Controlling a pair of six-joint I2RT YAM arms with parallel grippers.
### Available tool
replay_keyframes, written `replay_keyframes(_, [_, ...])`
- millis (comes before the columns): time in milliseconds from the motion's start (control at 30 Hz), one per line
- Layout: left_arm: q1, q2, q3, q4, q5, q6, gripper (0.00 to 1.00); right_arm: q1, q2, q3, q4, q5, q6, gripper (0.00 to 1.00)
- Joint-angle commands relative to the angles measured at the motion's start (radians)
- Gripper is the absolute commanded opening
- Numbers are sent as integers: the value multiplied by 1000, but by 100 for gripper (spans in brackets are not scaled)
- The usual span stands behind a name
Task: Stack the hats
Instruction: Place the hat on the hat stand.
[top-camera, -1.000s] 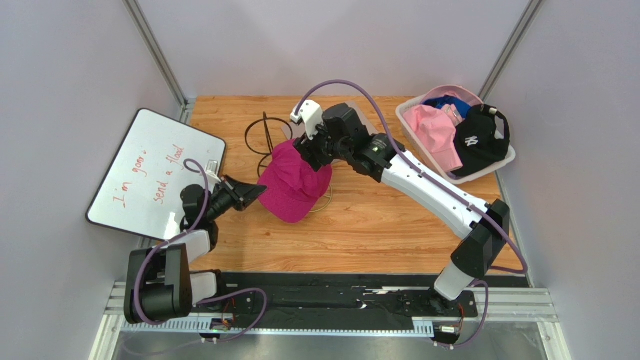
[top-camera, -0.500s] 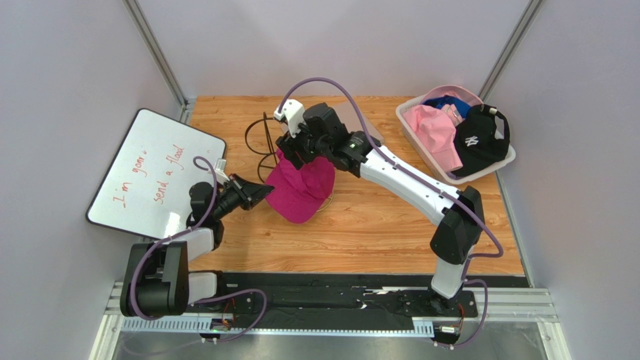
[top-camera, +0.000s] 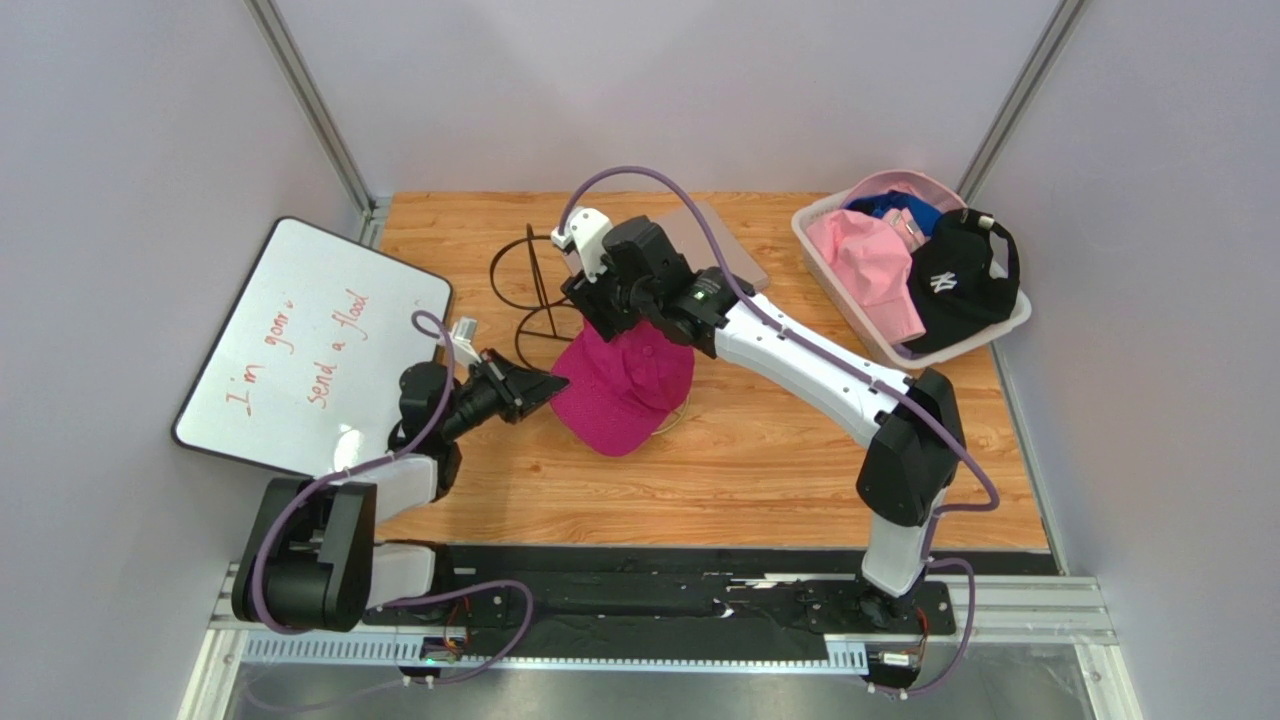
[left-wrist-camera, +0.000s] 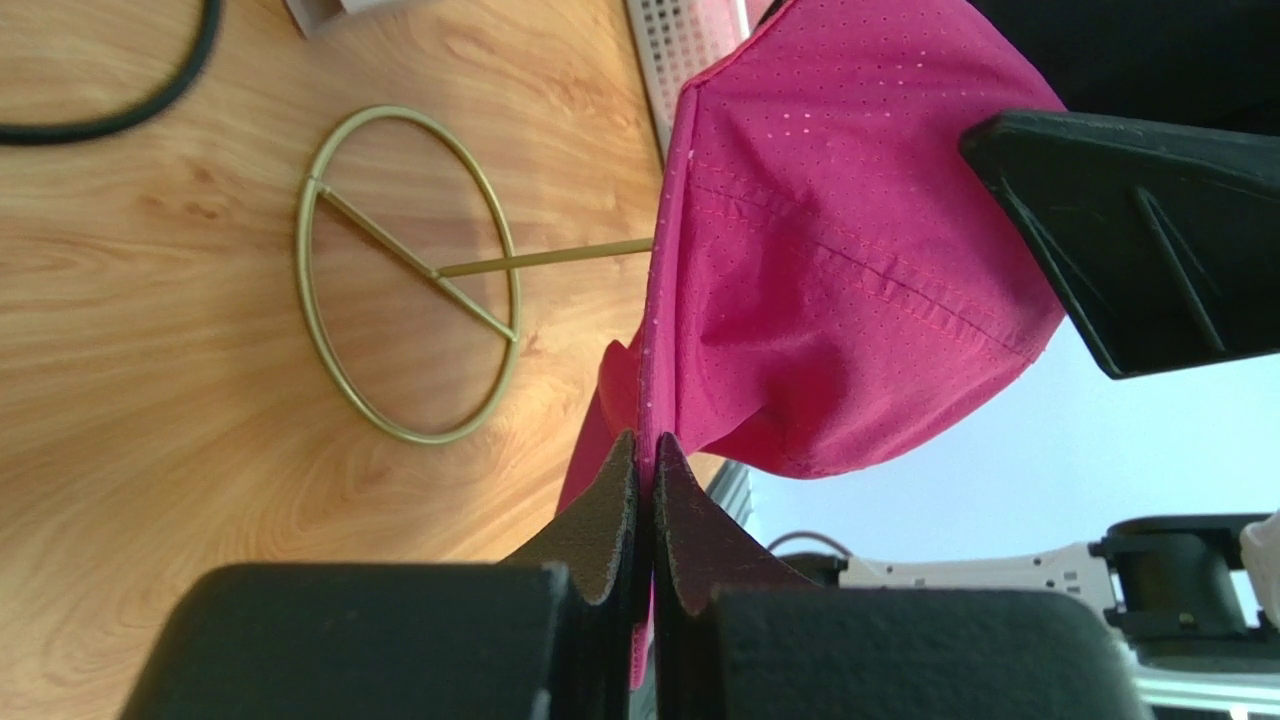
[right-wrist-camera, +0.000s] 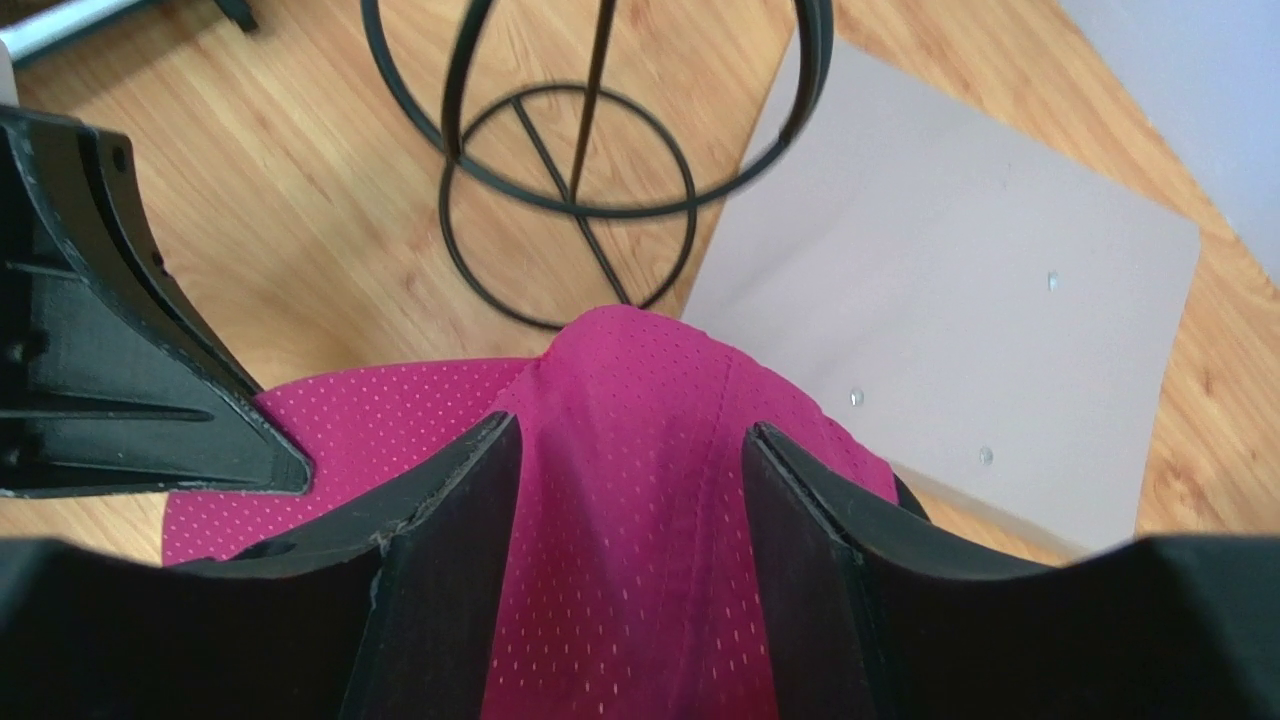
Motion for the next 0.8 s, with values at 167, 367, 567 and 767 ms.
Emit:
replay_keyframes(167, [-72, -57, 8, -23, -56, 2, 0, 5, -150, -126, -115, 90, 71, 65])
replay_keyframes(367, [-70, -42, 51, -14, -70, -27, 0, 4, -265, -67, -158, 225, 123, 67])
replay_keyframes(567, [-70, 86, 64, 148, -35, -101, 0, 5, -458, -191, -145, 283, 173, 68])
replay_keyframes(767, [-70, 147, 57, 242, -20, -112, 0, 5, -598, -441, -60, 195, 245, 62])
